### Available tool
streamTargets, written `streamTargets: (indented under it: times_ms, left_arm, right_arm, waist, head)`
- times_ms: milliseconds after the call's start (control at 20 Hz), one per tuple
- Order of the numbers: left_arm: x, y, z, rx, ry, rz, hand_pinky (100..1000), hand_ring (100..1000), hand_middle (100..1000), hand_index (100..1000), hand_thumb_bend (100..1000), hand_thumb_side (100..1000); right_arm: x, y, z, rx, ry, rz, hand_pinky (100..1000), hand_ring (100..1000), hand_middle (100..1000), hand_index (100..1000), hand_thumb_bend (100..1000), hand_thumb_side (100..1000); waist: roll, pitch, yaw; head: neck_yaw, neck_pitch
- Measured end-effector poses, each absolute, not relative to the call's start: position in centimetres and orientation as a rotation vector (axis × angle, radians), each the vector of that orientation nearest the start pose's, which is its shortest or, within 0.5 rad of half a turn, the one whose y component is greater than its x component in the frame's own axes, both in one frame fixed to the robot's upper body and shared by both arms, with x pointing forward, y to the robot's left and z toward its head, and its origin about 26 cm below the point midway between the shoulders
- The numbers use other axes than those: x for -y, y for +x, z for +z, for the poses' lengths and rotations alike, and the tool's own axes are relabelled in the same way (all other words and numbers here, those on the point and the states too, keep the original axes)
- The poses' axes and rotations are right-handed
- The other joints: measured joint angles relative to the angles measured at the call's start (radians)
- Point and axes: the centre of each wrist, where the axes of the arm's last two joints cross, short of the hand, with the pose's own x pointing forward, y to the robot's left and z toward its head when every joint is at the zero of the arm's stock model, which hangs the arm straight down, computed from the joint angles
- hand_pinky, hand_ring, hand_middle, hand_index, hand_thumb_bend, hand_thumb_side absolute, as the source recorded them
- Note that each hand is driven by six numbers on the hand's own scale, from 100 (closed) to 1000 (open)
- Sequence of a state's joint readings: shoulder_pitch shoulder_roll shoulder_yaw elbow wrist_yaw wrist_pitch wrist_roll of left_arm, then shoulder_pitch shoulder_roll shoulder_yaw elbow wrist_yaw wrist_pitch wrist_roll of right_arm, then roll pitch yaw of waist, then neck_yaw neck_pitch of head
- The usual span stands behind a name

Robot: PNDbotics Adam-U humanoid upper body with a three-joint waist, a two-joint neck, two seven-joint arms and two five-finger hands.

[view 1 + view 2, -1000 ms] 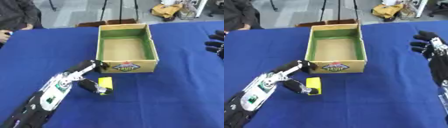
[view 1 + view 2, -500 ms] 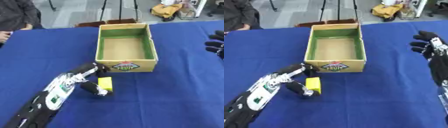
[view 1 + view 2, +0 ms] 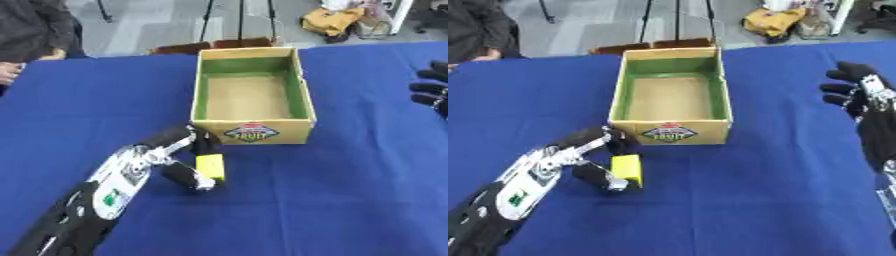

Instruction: Pick up objects on the table and place them in the box.

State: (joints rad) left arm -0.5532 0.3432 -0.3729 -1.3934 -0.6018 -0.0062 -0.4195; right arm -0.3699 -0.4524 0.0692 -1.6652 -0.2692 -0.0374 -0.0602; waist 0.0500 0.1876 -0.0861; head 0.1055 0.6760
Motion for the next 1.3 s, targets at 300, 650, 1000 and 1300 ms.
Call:
streamTargets:
  times_ms: [300, 650, 1000, 1300]
  left_arm:
    - [-19.33, 38.74, 10.35, 1.505, 0.375, -1.48, 661, 586, 610, 789, 522, 414]
    - [-19.27, 38.85, 10.43, 1.477, 0.405, -1.563, 628, 561, 583, 754, 485, 381]
    - [-19.31, 38.97, 10.49, 1.441, 0.422, -1.622, 399, 396, 415, 577, 334, 332]
    - [-19.37, 38.92, 10.36, 1.454, 0.455, -1.58, 127, 169, 168, 326, 210, 285]
  right_arm:
    - [28.9, 35.0, 15.35, 2.028, -0.03, 0.262, 800, 771, 777, 869, 100, 857]
    - [28.83, 35.0, 15.31, 2.026, -0.028, 0.264, 800, 771, 777, 869, 100, 857]
    - [28.79, 35.0, 15.29, 2.026, -0.027, 0.266, 800, 771, 777, 869, 100, 857]
    - [28.79, 35.0, 15.29, 2.026, -0.027, 0.266, 800, 771, 777, 869, 100, 857]
  waist:
    - [0.0, -0.001, 0.0]
    - [0.003, -0.004, 0.0]
    - [0.004, -0.008, -0.001]
    - [0.004, -0.009, 0.0]
  head:
    - [0.0, 0.0]
    - [-0.001, 0.0]
    - [-0.002, 0.0]
    - [-0.004, 0.0]
